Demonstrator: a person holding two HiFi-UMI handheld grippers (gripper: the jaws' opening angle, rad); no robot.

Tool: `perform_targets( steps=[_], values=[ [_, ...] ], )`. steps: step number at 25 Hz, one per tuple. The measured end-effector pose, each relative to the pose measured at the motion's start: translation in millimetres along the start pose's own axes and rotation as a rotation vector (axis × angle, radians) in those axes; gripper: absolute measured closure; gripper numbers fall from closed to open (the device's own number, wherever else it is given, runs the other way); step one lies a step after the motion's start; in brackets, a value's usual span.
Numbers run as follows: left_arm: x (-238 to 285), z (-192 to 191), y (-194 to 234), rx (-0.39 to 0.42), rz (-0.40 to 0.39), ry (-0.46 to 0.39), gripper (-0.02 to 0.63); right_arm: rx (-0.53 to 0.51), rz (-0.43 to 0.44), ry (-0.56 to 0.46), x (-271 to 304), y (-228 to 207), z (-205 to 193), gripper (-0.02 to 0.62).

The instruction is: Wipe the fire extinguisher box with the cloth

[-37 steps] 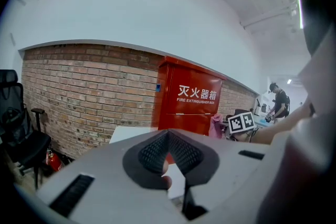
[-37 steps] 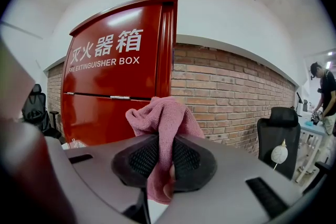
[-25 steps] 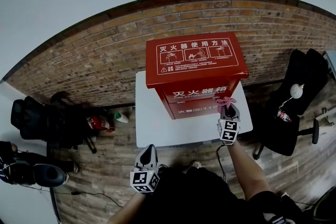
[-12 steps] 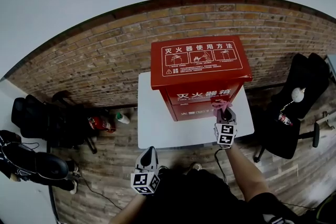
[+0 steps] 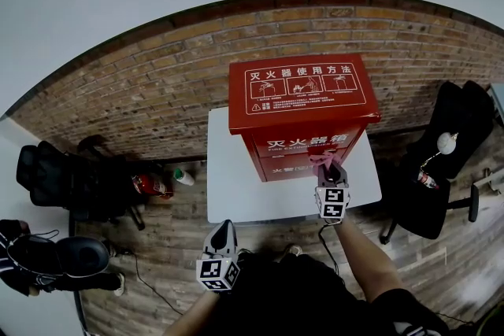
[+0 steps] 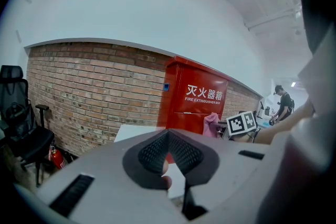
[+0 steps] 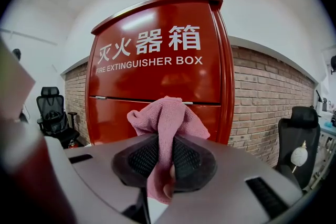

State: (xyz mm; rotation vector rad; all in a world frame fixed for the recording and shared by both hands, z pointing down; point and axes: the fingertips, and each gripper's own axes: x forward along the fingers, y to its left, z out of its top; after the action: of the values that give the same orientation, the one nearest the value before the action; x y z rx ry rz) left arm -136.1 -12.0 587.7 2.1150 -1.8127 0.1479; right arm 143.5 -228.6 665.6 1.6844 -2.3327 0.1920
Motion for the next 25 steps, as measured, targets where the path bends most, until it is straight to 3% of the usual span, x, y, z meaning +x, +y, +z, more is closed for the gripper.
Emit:
perform_targets(
  steps=[25],
  values=[
    [-27,12,47,0.007,0.037,-0.005,0.589,-0.005,0.075,0.024,15,69,4,0.531]
  ],
)
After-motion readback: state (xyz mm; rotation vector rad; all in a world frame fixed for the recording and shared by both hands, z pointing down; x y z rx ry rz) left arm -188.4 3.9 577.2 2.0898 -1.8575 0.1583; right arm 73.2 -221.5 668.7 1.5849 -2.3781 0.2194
